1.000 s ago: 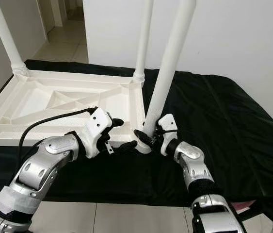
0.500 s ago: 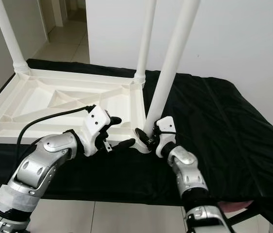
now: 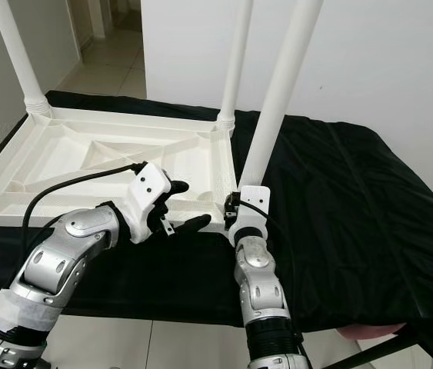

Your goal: Building children table

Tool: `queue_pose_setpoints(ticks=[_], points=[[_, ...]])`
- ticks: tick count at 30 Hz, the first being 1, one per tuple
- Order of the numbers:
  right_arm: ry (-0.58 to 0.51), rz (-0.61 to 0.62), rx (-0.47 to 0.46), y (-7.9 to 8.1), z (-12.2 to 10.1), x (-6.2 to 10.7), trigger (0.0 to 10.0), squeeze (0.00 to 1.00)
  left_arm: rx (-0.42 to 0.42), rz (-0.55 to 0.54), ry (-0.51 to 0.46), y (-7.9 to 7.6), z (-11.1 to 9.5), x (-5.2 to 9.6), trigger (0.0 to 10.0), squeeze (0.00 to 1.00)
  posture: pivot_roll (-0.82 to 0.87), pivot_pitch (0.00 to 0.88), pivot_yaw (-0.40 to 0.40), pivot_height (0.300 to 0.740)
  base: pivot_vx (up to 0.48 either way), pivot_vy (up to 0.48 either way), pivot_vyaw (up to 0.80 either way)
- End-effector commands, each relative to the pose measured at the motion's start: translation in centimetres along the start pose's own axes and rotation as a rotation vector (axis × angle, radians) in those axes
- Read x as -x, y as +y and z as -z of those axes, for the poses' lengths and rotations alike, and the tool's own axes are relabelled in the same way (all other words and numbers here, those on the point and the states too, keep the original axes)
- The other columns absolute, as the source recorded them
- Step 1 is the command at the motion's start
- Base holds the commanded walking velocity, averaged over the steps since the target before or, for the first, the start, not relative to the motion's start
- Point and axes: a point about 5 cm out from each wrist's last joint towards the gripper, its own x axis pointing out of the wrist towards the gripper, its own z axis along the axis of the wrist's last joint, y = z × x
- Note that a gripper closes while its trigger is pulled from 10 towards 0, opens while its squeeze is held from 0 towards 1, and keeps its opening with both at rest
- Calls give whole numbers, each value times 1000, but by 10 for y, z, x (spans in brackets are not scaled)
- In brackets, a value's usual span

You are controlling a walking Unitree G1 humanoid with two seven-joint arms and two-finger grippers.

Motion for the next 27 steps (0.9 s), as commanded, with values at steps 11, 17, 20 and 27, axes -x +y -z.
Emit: queue_pose_setpoints(ticks=[11, 17, 20, 27], points=[[-81, -54, -23, -33, -12, 16, 10000, 1000, 20, -8, -8, -3, 2, -1, 10000, 0, 6, 0, -87, 740, 0, 0, 0], [-87, -242, -14, -45, -13, 22, 10000, 0, 29, -3, 2, -7, 5, 3, 10000, 0, -4, 0, -68, 740, 0, 0, 0], [-97, -363, 12, -51, -15, 22, 10000, 0, 44, 9, -13, -9, 1, 2, 10000, 0, -3, 0, -67, 740, 0, 0, 0], [-84, -542, 92, -64, -16, 15, 10000, 0, 39, 34, -9, -16, 2, 1, 10000, 0, -2, 0, -61, 740, 0, 0, 0]])
